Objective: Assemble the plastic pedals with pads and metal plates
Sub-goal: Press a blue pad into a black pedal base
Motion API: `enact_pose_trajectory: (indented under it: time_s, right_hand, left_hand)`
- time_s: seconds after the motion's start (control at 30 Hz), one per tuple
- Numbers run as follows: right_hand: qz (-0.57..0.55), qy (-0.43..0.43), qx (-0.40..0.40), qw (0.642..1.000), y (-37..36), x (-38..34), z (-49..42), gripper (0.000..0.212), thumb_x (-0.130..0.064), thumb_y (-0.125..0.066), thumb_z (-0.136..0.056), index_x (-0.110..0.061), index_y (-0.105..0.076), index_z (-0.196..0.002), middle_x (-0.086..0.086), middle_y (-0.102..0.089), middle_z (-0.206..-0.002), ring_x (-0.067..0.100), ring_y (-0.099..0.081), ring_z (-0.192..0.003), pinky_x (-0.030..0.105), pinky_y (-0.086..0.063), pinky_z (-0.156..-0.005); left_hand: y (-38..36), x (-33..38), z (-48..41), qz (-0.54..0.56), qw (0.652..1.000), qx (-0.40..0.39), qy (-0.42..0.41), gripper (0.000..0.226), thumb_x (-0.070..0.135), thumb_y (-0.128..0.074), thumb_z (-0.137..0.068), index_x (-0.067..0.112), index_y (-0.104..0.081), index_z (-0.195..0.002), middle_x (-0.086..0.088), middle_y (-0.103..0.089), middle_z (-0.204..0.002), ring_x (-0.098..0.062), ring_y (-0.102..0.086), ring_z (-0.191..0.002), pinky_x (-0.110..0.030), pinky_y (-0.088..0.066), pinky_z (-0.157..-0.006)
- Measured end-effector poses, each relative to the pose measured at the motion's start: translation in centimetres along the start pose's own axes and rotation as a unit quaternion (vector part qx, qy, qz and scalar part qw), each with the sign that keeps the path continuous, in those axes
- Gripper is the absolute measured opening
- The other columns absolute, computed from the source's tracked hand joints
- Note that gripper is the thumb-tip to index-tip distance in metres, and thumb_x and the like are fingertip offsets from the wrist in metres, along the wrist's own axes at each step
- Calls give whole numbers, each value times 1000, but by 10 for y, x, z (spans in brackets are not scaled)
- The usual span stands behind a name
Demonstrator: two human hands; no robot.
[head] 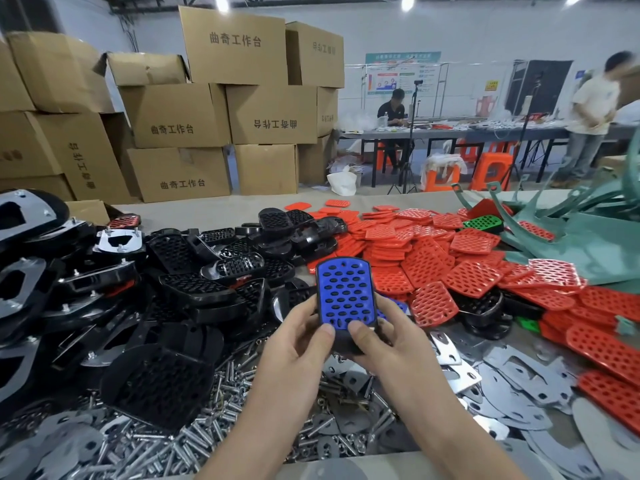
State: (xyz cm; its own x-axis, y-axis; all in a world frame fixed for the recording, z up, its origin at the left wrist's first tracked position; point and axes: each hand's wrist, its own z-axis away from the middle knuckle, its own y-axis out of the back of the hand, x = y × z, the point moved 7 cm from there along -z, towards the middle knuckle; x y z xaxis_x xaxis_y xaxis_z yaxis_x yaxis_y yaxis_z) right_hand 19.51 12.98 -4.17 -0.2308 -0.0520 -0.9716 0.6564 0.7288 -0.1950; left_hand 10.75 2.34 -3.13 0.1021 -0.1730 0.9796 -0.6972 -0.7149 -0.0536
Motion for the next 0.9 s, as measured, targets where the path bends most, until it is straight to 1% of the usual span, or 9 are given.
enact_pose_trajectory:
  time_s: [0.2, 0.37, 0.47, 0.6, 0.7, 0.77, 0.8, 0.87, 0.9]
  right_hand:
    - [-54, -41, -10, 998, 0, 7, 1, 39, 4, -67, -92, -25, -70, -118, 9, -80, -102, 29, -78, -94, 29, -63, -78]
    - [-84, -39, -13, 996, -3, 7, 2, 36, 3, -70, -91, -25, -73, -113, 12, -79, -103, 32, -77, -95, 32, -63, -81]
    - [-82, -28, -11, 996, -1, 4, 2, 37, 3, -70, -91, -23, -70, -119, 12, -79, -104, 32, -77, -96, 31, -63, -81]
    - [-101, -13, 14, 995, 0, 1, 1, 37, 5, -65, -94, -23, -68, -119, 9, -79, -104, 26, -77, -98, 28, -62, -82]
    - [-159, -11, 55, 986, 7, -3, 0, 34, 6, -61, -95, -20, -66, -116, 10, -78, -106, 27, -76, -98, 32, -63, -81]
    - [-229, -27, 73, 970, 11, -3, 0, 32, 8, -57, -97, -13, -62, -121, 17, -75, -111, 33, -75, -101, 38, -64, -80]
    - [-249, -33, 78, 965, 12, -3, 0, 32, 7, -56, -98, -11, -60, -124, 20, -73, -114, 37, -74, -102, 39, -64, -80]
    - [-258, -39, 79, 962, 13, -5, 1, 31, 5, -56, -99, -7, -55, -127, 24, -71, -118, 40, -74, -102, 38, -64, -80]
    - [-257, -40, 79, 962, 13, -5, 2, 32, 4, -57, -99, -6, -53, -129, 25, -70, -120, 40, -74, -103, 37, -64, -79]
  left_hand:
    - [6, 3, 1, -31, 999, 29, 11, 44, 9, -57, -98, 51, -70, -105, 10, -76, -101, -6, -71, -98, -31, -51, -91]
    - [6, 8, 1, -55, 998, 40, -17, 44, 6, -56, -97, 47, -71, -101, 13, -75, -94, -1, -70, -89, -15, -52, -75]
    - [4, 11, 2, -47, 998, 29, -32, 36, 6, -56, -99, 37, -70, -111, 14, -75, -100, 0, -70, -97, -10, -51, -78]
    - [7, 11, 0, -18, 998, 63, -21, 28, 12, -55, -101, 33, -62, -119, 16, -74, -104, -2, -70, -99, -19, -56, -84]
    - [27, 25, -2, -131, 987, 90, -36, 21, 18, -56, -100, 36, -65, -104, 14, -73, -97, -3, -70, -86, -28, -59, -78]
    - [34, 35, -2, -262, 964, 29, -26, 17, 29, -55, -99, 40, -66, -98, 19, -72, -91, -6, -68, -77, -34, -59, -74]
    - [34, 36, 0, -338, 941, -15, -13, 14, 36, -54, -99, 44, -65, -96, 22, -71, -89, -5, -67, -77, -32, -57, -73]
    - [30, 34, 6, -475, 876, -82, 9, 11, 46, -51, -98, 47, -62, -95, 27, -68, -90, 1, -65, -81, -24, -55, -76]
    - [28, 32, 10, -529, 843, -98, 12, 11, 48, -50, -98, 45, -61, -97, 27, -66, -94, 2, -63, -84, -26, -54, -79]
